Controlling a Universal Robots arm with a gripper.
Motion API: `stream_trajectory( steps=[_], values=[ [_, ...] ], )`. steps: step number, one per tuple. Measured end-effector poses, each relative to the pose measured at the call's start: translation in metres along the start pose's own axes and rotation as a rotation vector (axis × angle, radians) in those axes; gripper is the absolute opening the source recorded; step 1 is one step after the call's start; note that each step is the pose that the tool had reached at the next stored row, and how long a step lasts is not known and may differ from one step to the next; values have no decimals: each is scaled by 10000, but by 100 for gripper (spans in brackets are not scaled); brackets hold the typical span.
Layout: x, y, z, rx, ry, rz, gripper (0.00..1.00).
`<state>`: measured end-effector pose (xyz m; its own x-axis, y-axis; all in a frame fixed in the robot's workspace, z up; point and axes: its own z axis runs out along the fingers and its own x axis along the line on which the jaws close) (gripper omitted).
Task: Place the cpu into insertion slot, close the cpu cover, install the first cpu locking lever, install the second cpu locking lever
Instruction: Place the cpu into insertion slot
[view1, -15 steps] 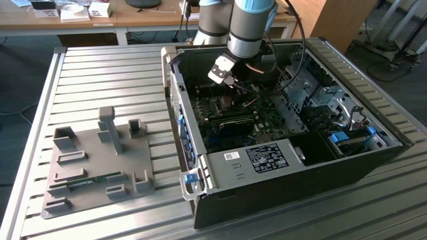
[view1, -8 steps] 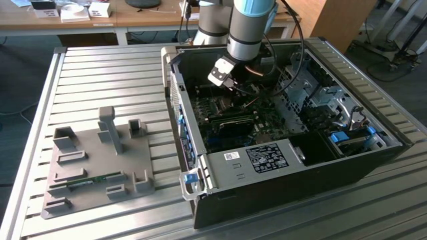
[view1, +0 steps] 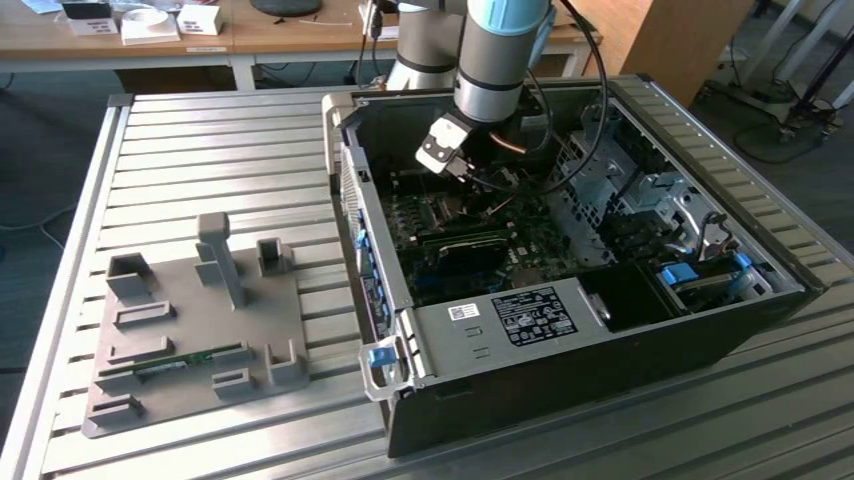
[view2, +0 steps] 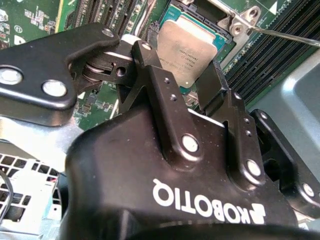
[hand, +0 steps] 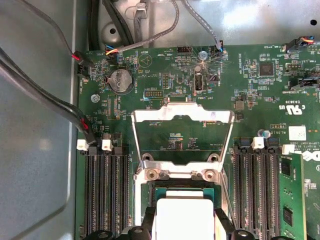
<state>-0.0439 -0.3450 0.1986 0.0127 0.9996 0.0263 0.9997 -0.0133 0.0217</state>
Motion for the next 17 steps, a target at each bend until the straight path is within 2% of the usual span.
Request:
stream_trajectory(
  steps=[17],
  values=[
    [20, -1, 15, 7, 0, 0, 54]
  ],
)
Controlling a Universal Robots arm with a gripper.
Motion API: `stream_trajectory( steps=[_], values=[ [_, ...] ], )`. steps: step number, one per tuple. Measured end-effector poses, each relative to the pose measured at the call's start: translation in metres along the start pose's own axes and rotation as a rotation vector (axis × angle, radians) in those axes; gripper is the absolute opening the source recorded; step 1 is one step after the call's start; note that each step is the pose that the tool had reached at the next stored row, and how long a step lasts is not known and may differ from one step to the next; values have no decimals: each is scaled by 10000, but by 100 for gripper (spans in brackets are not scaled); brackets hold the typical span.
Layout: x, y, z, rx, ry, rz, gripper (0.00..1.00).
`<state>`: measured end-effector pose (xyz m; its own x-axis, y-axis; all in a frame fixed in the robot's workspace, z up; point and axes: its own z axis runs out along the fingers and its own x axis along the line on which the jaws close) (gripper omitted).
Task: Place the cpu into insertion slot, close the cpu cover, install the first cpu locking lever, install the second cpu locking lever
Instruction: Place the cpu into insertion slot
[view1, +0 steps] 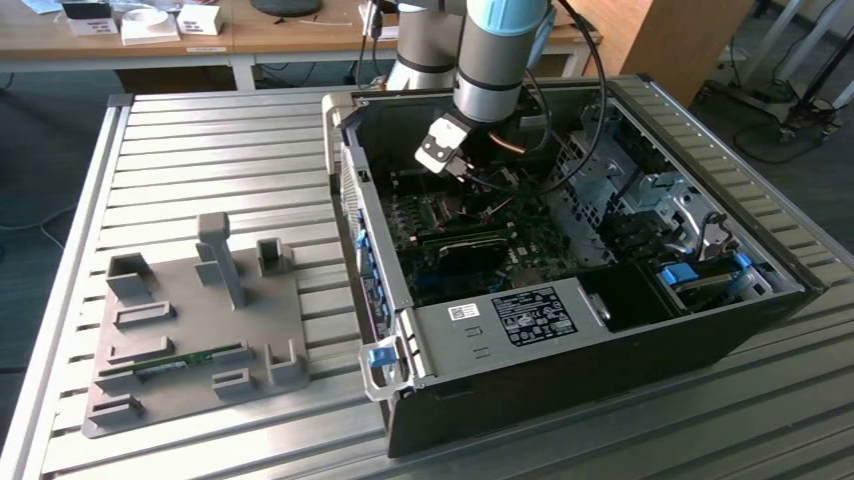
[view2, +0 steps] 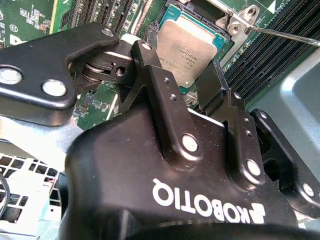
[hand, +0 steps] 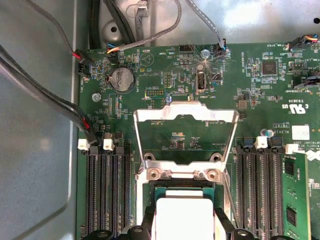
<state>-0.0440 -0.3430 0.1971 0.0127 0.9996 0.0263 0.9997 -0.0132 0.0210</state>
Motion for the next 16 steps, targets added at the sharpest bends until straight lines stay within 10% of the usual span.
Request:
stream_trajectory(
  steps=[16],
  values=[
    [4, -4, 27, 9, -3, 1, 54]
  ],
)
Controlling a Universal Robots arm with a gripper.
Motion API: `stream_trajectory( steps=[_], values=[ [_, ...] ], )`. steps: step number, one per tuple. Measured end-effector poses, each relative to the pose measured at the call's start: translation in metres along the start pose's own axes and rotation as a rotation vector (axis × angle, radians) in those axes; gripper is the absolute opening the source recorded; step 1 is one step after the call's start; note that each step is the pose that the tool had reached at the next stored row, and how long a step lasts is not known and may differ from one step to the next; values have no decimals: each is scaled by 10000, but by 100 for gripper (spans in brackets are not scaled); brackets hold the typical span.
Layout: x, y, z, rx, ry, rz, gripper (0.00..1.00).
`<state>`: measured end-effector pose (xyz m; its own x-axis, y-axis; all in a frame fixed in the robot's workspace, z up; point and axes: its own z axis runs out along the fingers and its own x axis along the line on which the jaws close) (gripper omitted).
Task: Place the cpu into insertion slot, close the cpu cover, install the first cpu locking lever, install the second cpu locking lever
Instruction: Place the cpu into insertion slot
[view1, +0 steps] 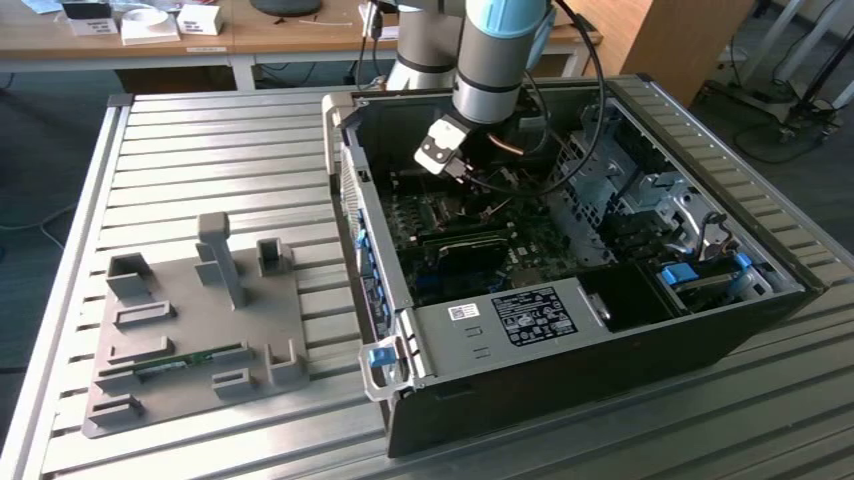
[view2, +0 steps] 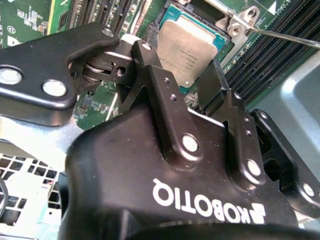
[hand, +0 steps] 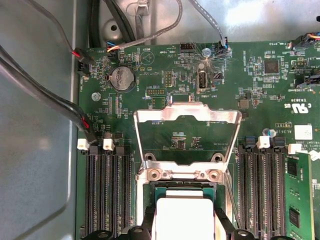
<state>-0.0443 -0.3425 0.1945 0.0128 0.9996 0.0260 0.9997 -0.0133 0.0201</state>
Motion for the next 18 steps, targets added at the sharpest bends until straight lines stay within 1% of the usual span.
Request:
stream_trajectory(
  steps=[13, 18],
  values=[
    [1, 1, 3, -3, 4, -1, 54],
    [1, 1, -10, -2, 3, -1, 54]
  ],
)
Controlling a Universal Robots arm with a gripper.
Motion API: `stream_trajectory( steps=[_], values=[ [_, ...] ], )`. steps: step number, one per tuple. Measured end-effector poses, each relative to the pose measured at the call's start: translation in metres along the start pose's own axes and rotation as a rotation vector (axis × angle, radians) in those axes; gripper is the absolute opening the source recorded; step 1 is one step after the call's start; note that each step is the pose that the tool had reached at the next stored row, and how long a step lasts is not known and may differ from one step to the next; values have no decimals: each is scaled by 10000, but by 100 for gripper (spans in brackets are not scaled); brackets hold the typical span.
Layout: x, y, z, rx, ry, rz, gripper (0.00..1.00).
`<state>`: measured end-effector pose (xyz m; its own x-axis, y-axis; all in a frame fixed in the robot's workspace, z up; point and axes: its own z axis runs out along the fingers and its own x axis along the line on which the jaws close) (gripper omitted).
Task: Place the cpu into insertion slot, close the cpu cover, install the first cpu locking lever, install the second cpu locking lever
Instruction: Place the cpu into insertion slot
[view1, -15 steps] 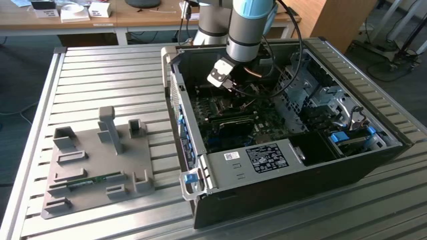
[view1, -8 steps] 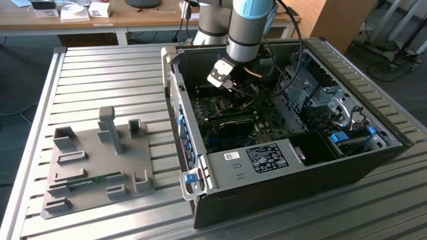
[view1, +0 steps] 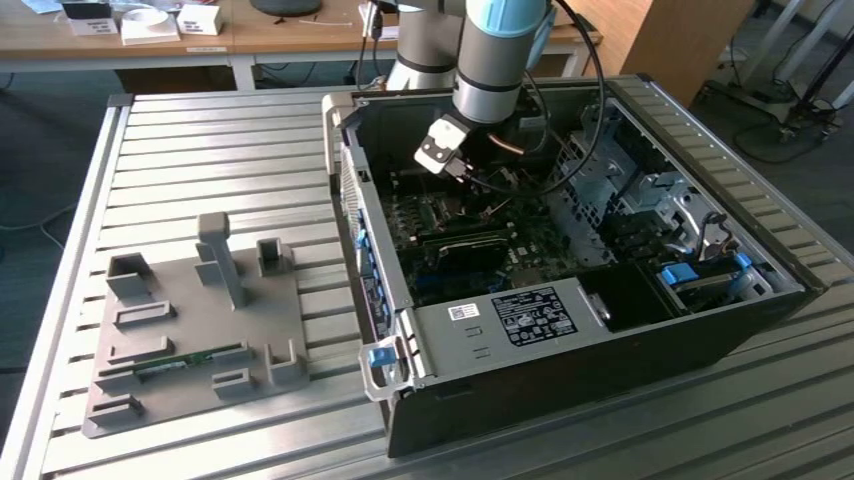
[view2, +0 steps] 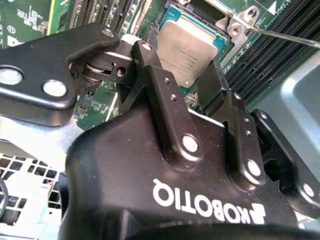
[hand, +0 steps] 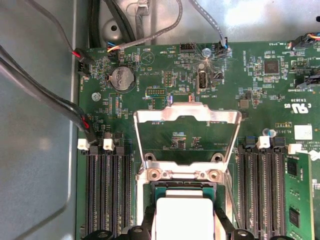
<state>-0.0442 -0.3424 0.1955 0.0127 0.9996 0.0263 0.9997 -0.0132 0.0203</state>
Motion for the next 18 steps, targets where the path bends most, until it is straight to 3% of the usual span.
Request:
stream_trajectory(
  steps=[18],
  values=[
    [1, 12, 16, 0, 1, 0, 54]
  ],
)
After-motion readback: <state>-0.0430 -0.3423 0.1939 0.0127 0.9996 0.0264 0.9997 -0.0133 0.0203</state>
